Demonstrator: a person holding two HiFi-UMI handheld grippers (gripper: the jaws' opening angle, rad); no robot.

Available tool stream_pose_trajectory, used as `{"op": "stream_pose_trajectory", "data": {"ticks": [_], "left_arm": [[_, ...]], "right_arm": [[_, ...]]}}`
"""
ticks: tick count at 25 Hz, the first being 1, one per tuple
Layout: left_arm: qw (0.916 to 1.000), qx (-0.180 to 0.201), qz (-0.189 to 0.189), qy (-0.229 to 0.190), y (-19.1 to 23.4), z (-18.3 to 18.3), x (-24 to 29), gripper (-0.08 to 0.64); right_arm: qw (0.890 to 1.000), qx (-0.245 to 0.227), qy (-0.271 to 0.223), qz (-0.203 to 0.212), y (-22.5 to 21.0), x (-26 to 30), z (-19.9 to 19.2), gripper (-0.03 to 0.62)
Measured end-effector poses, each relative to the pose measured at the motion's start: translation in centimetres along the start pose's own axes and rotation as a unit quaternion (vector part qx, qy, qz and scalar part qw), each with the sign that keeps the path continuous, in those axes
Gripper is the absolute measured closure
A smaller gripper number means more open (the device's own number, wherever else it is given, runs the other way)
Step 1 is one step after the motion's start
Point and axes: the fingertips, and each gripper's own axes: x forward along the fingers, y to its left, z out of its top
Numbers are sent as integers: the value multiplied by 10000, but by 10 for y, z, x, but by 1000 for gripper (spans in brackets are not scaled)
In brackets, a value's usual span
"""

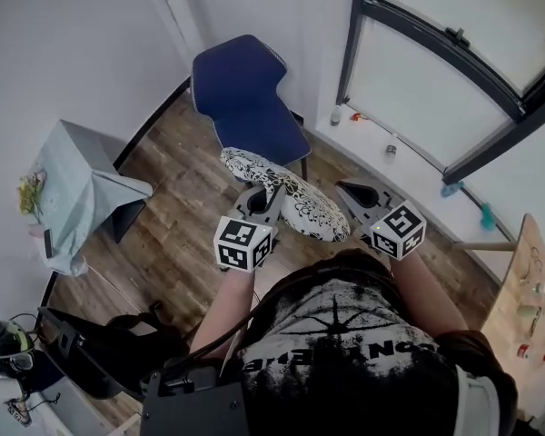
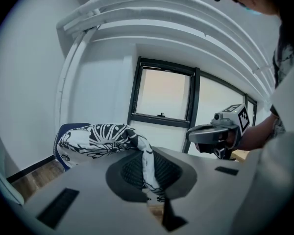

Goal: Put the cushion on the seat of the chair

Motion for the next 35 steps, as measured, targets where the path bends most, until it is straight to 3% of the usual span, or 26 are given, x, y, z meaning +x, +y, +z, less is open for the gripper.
{"op": "stream_pose_trajectory", "data": {"ticks": [17,35], "left_arm": [[9983,-435,396,-52,65,2,35,534],[9916,-662,991,497,168,52,210,534]], "right_arm": [[9980,-102,245,576,-38,70,1,574],[9884,8,331,1484,-218,186,48,574]]}}
